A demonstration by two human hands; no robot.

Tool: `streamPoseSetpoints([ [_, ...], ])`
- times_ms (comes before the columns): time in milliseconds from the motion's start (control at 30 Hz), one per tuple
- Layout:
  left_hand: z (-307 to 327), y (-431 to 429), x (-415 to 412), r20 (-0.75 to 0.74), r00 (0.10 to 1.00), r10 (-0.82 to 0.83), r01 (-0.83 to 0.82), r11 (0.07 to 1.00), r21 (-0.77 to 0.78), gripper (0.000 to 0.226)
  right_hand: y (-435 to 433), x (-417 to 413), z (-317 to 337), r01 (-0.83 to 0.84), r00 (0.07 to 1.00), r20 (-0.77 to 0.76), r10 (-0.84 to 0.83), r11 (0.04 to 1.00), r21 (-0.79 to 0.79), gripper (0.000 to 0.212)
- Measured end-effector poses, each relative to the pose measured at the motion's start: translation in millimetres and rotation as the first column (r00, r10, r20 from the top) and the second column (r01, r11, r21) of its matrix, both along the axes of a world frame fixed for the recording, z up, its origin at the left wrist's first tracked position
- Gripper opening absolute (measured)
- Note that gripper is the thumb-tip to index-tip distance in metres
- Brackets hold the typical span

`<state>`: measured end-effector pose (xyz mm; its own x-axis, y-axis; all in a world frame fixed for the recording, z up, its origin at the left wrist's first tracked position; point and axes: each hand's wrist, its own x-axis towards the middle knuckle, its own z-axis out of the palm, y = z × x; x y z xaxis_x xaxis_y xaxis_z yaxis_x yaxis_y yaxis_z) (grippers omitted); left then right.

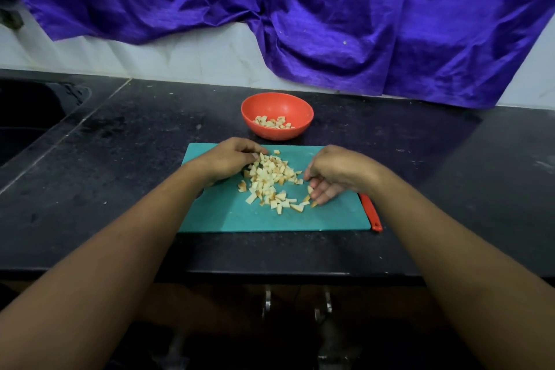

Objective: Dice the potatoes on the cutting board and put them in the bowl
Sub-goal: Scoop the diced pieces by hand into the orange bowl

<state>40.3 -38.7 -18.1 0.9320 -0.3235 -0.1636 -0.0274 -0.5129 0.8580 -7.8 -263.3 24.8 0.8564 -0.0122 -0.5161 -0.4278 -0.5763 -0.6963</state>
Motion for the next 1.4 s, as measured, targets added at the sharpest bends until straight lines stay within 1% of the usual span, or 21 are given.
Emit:
streamPoseSetpoints([
  [100,-1,0,0,0.002,1.000,0.005,-0.005,1.000,-0.005,0.027,13,8,3,0.043,0.998,0.038,-0.052,0.978,0.206,0.023],
  [133,-1,1,0,0.003,1.000,0.005,-0.005,1.000,-0.008,0.027,12,9,5,0.042,0.995,0.081,-0.062,0.972,0.232,0.022],
  [167,-1,1,1,0.002,1.000,0.004,-0.004,1.000,-0.010,0.027,9,9,7,0.022,0.988,0.146,-0.054,0.977,0.214,0.021],
  [233,-2,3,2,-0.003,1.000,0.002,-0.003,1.000,-0.017,0.027,-5,3,11,-0.072,0.953,0.300,0.037,0.992,0.106,0.018],
  [300,-2,4,3,-0.003,1.000,0.000,0.000,1.000,-0.022,0.026,-23,-8,15,-0.214,0.896,0.397,0.196,0.977,0.001,0.017],
  [367,-2,4,5,-0.001,1.000,-0.003,0.003,1.000,-0.028,0.026,-39,-21,14,-0.354,0.856,0.373,0.359,0.931,-0.085,0.019],
  [433,-2,4,6,-0.002,1.000,-0.002,0.002,1.000,-0.023,0.026,-46,-31,10,-0.466,0.820,0.281,0.499,0.866,-0.178,0.022],
  [533,-3,4,7,0.006,1.000,-0.001,0.001,1.000,-0.013,0.026,-35,-37,-4,-0.545,0.762,0.198,0.616,0.776,-0.316,0.021],
  [600,-4,4,7,0.015,1.000,0.005,-0.004,1.000,-0.005,0.026,-17,-33,-12,-0.532,0.744,0.248,0.620,0.775,-0.342,0.022],
  [667,-4,4,5,0.022,1.000,0.006,-0.006,1.000,-0.001,0.026,0,-21,-18,-0.494,0.730,0.335,0.596,0.799,-0.344,0.024],
  [700,-5,4,4,0.022,1.000,0.007,-0.007,1.000,-0.005,0.026,6,-14,-20,-0.471,0.734,0.368,0.571,0.818,-0.330,0.025],
  [800,-4,4,1,0.019,1.000,0.006,-0.006,1.000,-0.029,0.026,12,-2,-19,-0.408,0.788,0.416,0.454,0.891,-0.199,0.030],
  [833,-4,4,-1,0.013,1.000,0.004,-0.004,0.999,-0.039,0.026,9,-2,-15,-0.392,0.785,0.439,0.438,0.899,-0.196,0.031],
  [900,-4,4,-1,0.012,1.000,0.006,-0.006,0.999,-0.048,0.026,1,-7,-5,-0.398,0.744,0.470,0.476,0.880,-0.261,0.030],
  [933,-4,4,0,0.013,1.000,0.009,-0.008,0.999,-0.047,0.025,-2,-11,0,-0.431,0.732,0.445,0.516,0.856,-0.285,0.028],
  [1033,-5,3,3,0.008,1.000,0.022,-0.022,0.999,-0.035,0.024,1,-28,-1,-0.569,0.705,0.293,0.646,0.762,-0.311,0.025],
  [1100,-5,2,5,0.009,1.000,0.027,-0.026,0.999,-0.028,0.025,11,-35,-11,-0.604,0.686,0.277,0.673,0.738,-0.300,0.026],
  [1167,-4,3,2,0.013,0.999,0.029,-0.029,0.999,-0.032,0.026,22,-33,-20,-0.582,0.678,0.345,0.649,0.761,-0.287,0.028],
  [1233,-3,3,-3,0.009,0.999,0.032,-0.032,0.998,-0.052,0.026,28,-25,-22,-0.517,0.691,0.411,0.595,0.804,-0.295,0.028],
  [1333,0,6,-12,0.008,0.999,0.053,-0.052,0.994,-0.092,0.029,19,-18,-17,-0.418,0.760,0.438,0.481,0.877,-0.236,0.031],
  [1400,0,11,-14,0.014,0.997,0.076,-0.073,0.989,-0.125,0.033,8,-20,-11,-0.358,0.785,0.456,0.420,0.908,-0.219,0.031],
])
